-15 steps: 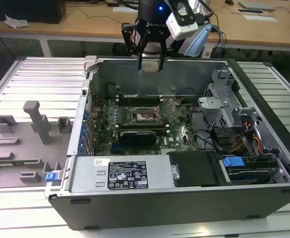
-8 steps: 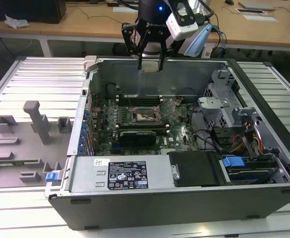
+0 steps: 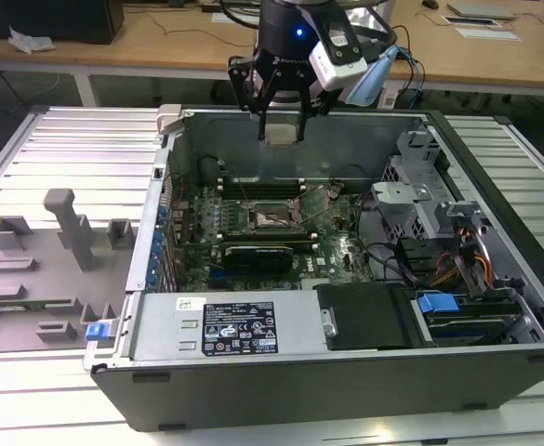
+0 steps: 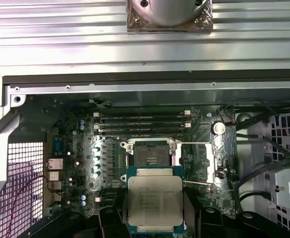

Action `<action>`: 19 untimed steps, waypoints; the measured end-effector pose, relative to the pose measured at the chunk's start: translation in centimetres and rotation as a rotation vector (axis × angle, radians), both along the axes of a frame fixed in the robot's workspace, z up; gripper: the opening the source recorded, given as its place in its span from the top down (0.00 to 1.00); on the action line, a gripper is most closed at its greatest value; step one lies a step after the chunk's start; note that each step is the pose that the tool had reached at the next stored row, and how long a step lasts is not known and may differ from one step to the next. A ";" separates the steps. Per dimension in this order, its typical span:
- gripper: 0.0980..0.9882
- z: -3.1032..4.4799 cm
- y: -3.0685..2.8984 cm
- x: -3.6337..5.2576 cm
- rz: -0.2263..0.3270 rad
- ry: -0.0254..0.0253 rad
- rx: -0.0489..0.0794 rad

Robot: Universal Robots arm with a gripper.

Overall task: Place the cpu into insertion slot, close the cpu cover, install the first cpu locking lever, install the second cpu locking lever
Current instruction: 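Place the cpu into insertion slot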

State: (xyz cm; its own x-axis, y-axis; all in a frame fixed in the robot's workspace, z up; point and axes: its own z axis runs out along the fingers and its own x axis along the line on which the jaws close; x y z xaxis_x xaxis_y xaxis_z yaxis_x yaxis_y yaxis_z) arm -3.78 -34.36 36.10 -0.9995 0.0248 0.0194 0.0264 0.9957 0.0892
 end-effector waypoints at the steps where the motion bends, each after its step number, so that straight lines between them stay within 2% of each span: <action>1: 0.51 -0.35 0.00 0.00 0.000 -0.0001 0.000; 3: 0.51 -0.89 0.00 0.00 0.000 -0.0001 0.000; 6: 0.51 -2.17 0.00 0.00 0.000 -0.0001 0.000; 11: 0.51 -3.53 0.00 0.00 0.000 -0.0001 0.000; 15: 0.51 -4.25 0.00 0.00 -0.002 0.0000 0.000; 19: 0.51 -4.29 0.00 0.00 -0.026 0.0000 -0.001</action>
State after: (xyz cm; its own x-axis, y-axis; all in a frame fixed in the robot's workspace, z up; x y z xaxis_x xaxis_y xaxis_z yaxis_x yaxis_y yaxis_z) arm -3.78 -34.36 31.80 -0.9985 0.0509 0.0193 0.0524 0.9947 0.0886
